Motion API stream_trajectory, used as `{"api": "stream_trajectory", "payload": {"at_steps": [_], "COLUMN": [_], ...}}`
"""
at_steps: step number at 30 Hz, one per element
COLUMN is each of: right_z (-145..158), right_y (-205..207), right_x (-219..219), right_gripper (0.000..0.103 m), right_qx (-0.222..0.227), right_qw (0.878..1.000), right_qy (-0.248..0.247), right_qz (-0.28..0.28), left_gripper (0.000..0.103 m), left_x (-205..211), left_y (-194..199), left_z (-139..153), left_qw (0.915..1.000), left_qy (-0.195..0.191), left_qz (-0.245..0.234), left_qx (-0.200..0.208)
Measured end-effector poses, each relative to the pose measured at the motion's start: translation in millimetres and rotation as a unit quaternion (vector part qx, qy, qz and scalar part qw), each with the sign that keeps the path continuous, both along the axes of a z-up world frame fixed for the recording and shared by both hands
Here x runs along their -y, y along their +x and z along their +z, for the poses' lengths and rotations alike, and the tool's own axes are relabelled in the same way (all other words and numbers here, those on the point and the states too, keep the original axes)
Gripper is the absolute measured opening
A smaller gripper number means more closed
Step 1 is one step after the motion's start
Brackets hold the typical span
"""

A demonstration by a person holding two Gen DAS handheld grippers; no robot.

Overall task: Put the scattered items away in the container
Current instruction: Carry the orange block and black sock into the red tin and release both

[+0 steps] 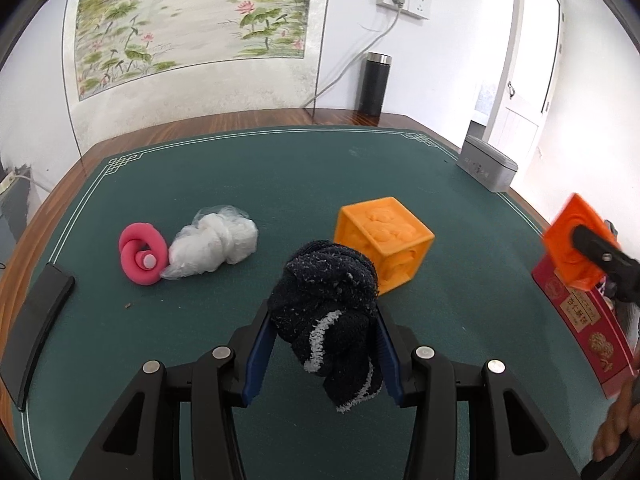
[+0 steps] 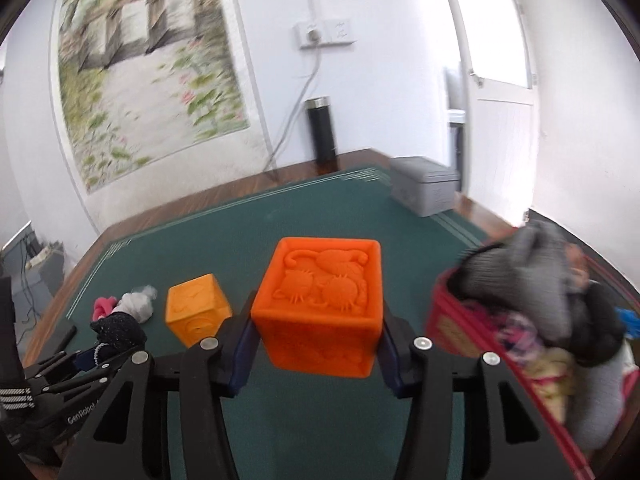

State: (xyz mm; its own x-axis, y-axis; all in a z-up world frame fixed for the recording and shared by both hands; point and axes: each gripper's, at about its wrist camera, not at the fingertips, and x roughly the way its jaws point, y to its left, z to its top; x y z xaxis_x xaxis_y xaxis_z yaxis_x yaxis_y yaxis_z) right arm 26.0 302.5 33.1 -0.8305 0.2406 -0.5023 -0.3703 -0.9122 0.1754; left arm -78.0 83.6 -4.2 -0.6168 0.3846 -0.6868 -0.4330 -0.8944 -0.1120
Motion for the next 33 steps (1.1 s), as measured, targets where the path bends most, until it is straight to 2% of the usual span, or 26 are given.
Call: {"api": "stream_trajectory", "payload": {"at_steps": [9, 18, 24, 33], "right_z": [21.7, 28.0, 34.8, 42.5], "right_y": [89.2, 130.7, 110.9, 45.5], "right_x": [-71.3, -105.6, -133.7, -173.1], "right_gripper": [0.055, 0.055, 0.055, 0.055], "right_qx": [-0.012, -0.002, 0.007, 0.044], "right_qw": [0.993, 0.986, 0.993, 0.996], "right_qy": [0.026, 0.059, 0.025, -0.015], "right_qz": [-0.111, -0.154, -0.117, -0.07], "left_gripper": [0.049, 0.049, 0.049, 0.049], "left_x": [-11.3, -25.7, -43.0, -66.4], "left_y": [13.7, 30.8, 51.7, 73.1], "left_z": [1.6, 11.2, 25.7, 39.6], "left_qw": [0.9998, 0.9989, 0.9969, 0.9931], "left_qy": [0.002, 0.01, 0.02, 0.04], "left_qz": [-0.018, -0.043, -0.075, -0.109], "left_qx": [0.005, 0.014, 0.01, 0.012]}}
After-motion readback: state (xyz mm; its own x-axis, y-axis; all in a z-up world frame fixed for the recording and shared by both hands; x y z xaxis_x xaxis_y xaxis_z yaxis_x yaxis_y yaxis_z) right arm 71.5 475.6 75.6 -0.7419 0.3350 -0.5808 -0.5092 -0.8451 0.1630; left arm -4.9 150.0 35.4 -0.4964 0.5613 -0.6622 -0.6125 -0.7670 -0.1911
